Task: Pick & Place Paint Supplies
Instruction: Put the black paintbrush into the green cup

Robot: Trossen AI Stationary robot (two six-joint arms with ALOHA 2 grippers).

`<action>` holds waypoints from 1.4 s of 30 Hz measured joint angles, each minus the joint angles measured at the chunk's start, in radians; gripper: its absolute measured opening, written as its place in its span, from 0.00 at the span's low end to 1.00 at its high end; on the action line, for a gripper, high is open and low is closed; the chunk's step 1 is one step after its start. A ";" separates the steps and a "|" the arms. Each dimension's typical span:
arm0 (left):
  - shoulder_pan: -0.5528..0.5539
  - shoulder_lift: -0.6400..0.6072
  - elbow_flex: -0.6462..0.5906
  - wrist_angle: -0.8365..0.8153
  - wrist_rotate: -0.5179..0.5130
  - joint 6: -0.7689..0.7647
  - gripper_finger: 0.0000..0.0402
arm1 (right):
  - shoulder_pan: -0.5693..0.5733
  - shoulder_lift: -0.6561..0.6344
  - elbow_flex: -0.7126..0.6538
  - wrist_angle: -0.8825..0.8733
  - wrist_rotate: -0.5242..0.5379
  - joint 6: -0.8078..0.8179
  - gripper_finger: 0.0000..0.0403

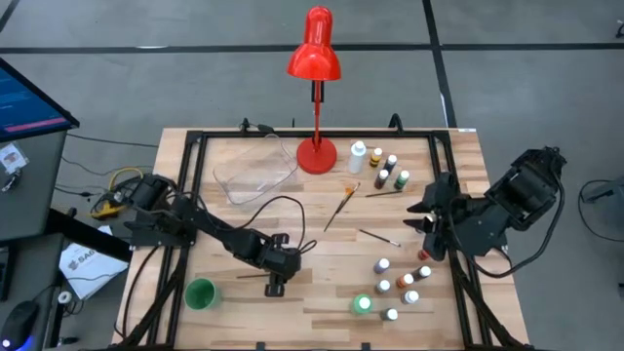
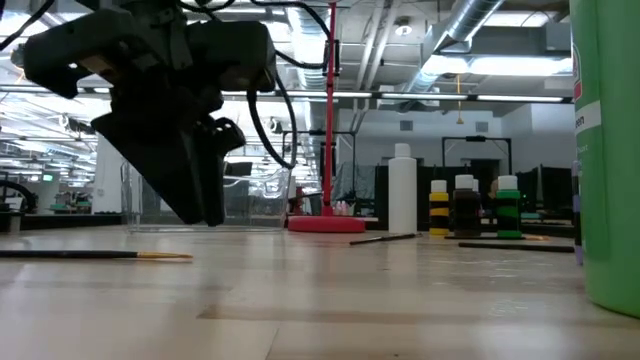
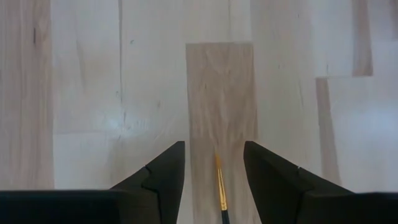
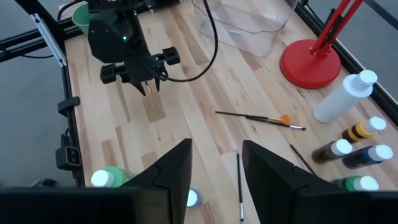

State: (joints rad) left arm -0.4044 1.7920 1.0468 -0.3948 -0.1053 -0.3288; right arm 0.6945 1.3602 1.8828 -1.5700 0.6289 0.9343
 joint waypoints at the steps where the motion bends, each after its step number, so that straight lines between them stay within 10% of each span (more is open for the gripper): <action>1: -0.001 -0.001 -0.008 0.016 0.000 -0.002 0.39 | 0.000 0.000 0.000 0.000 0.000 -0.001 0.34; 15: -0.017 0.003 -0.067 0.088 -0.010 -0.016 0.37 | 0.000 0.000 0.000 0.000 0.000 -0.001 0.34; 30: -0.015 0.005 -0.124 0.161 0.015 -0.043 0.03 | 0.000 0.000 0.000 0.000 0.000 -0.001 0.33; 42: 0.004 -0.098 -0.130 0.118 0.020 -0.076 0.00 | 0.000 0.001 0.000 0.000 0.000 -0.001 0.32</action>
State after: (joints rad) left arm -0.4000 1.6943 0.9167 -0.2772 -0.0854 -0.4051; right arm 0.6945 1.3609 1.8828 -1.5700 0.6292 0.9333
